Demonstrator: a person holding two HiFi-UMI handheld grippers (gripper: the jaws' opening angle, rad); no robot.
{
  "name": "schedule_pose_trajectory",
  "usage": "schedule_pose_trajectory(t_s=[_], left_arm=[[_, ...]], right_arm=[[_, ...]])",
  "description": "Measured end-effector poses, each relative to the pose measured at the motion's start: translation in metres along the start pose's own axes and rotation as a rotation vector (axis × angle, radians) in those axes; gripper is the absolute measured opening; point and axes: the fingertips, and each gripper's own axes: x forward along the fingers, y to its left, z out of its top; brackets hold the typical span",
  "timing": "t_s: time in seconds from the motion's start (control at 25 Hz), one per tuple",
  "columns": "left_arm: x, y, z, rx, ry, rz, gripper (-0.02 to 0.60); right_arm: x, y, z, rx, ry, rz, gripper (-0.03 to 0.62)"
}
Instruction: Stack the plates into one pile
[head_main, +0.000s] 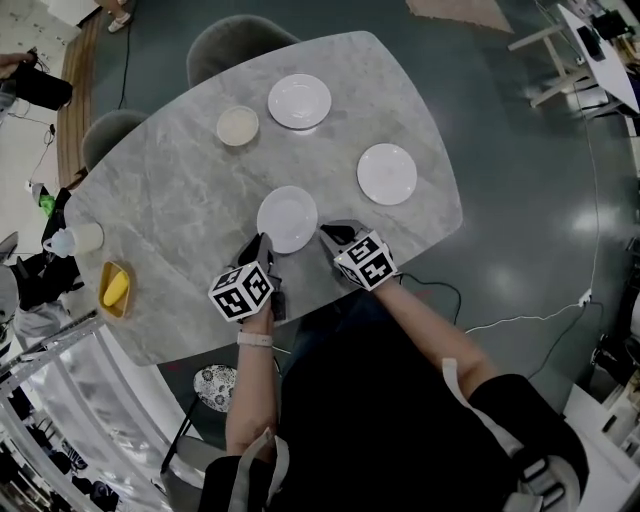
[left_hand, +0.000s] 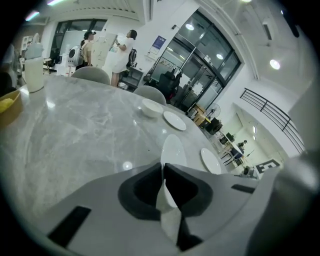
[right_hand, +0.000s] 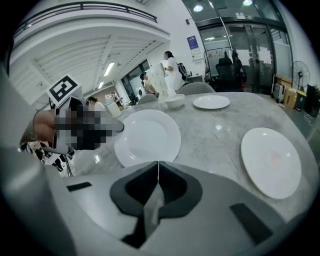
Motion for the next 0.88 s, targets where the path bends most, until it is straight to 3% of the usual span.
schedule_pose_trajectory(t_s=[0.2,0.88], left_arm=[[-0.015,-0.016,0.005,-0.097,-0.091,-0.056,0.017],[-0.027,-0.105,-0.011,-0.137,-0.127,-0.251,0.017]], right_arm=[[-0.039,0.002,-0.015,0.05,-0.053,-0.068,0.018],[-0.152,-0.013,-0.08,0.185,-0.133,-0.265,0.018]])
